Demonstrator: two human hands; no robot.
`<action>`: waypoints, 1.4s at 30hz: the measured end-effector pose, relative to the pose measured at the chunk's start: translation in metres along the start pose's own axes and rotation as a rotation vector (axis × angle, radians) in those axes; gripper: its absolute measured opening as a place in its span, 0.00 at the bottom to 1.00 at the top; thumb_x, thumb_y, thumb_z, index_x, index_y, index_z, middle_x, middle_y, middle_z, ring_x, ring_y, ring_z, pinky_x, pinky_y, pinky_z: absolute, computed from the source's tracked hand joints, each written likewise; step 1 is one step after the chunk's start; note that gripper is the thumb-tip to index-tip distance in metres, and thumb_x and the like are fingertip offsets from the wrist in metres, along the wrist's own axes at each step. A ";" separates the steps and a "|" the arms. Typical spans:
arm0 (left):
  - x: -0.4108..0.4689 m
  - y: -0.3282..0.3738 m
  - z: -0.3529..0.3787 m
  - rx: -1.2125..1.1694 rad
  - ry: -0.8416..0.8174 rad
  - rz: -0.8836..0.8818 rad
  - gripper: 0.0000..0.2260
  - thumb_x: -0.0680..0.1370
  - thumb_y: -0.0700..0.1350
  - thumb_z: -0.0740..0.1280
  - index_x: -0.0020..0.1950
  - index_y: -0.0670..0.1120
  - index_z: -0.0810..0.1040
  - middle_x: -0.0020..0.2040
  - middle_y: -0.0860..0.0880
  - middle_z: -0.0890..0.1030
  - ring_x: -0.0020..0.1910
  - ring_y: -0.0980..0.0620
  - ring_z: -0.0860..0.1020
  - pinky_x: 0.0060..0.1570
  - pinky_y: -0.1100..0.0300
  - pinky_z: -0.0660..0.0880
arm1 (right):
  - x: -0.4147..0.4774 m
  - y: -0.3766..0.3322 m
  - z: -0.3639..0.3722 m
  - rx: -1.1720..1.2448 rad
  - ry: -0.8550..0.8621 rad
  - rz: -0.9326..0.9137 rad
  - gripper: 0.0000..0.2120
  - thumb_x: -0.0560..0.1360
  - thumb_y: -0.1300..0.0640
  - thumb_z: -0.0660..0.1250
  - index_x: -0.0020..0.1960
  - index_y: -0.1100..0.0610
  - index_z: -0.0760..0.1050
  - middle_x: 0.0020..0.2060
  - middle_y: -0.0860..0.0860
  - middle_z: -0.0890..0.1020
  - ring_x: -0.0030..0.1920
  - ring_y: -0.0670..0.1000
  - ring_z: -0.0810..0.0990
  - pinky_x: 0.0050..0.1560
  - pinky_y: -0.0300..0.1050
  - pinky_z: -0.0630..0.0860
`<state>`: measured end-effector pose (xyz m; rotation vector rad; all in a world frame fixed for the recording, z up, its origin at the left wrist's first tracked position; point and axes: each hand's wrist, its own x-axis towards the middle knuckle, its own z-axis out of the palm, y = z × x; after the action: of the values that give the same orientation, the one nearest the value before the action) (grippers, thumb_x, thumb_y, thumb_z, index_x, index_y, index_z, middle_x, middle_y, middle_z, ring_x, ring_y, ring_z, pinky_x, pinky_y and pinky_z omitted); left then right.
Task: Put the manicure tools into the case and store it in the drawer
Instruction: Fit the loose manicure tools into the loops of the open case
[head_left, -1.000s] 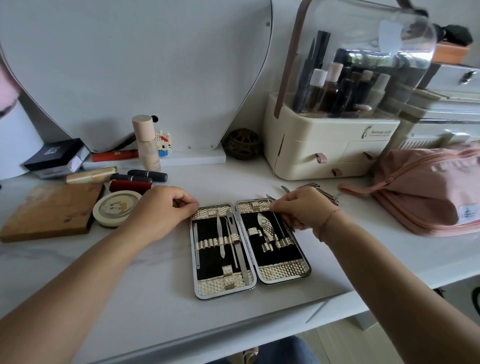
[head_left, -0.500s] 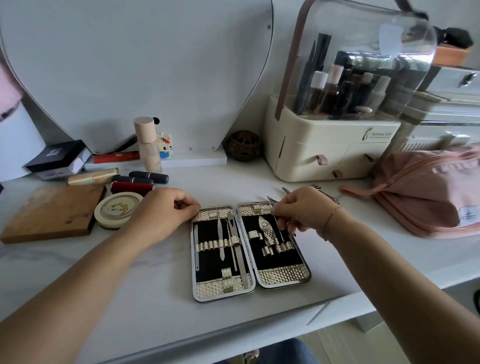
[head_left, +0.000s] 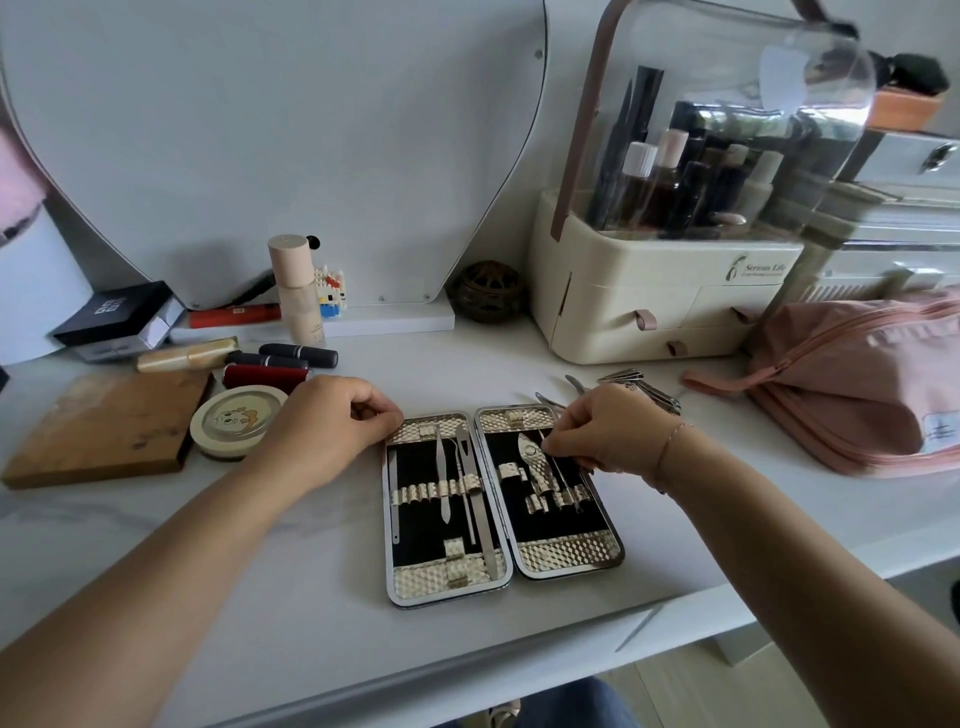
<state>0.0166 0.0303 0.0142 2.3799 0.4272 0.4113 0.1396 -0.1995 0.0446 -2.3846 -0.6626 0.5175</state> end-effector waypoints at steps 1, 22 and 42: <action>0.000 0.001 0.000 0.006 0.002 -0.002 0.04 0.71 0.48 0.72 0.38 0.56 0.81 0.36 0.58 0.81 0.38 0.62 0.77 0.35 0.68 0.67 | -0.002 0.000 0.000 -0.030 0.006 -0.011 0.09 0.68 0.58 0.71 0.32 0.62 0.79 0.16 0.46 0.72 0.18 0.43 0.65 0.25 0.34 0.66; -0.001 0.000 0.001 0.008 0.015 -0.030 0.02 0.70 0.48 0.74 0.38 0.51 0.83 0.35 0.56 0.82 0.38 0.60 0.78 0.37 0.65 0.71 | -0.002 0.040 -0.033 -0.113 0.502 -0.035 0.07 0.68 0.56 0.71 0.32 0.49 0.78 0.26 0.45 0.78 0.34 0.48 0.76 0.39 0.40 0.68; 0.001 -0.003 0.001 0.008 0.010 -0.033 0.03 0.70 0.48 0.74 0.37 0.53 0.82 0.35 0.55 0.82 0.36 0.58 0.79 0.37 0.63 0.72 | 0.023 0.049 -0.031 -0.275 0.469 0.067 0.03 0.68 0.55 0.70 0.37 0.51 0.77 0.36 0.48 0.77 0.44 0.52 0.74 0.42 0.41 0.69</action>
<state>0.0169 0.0319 0.0119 2.3764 0.4730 0.4066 0.1895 -0.2347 0.0312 -2.6558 -0.4626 -0.1230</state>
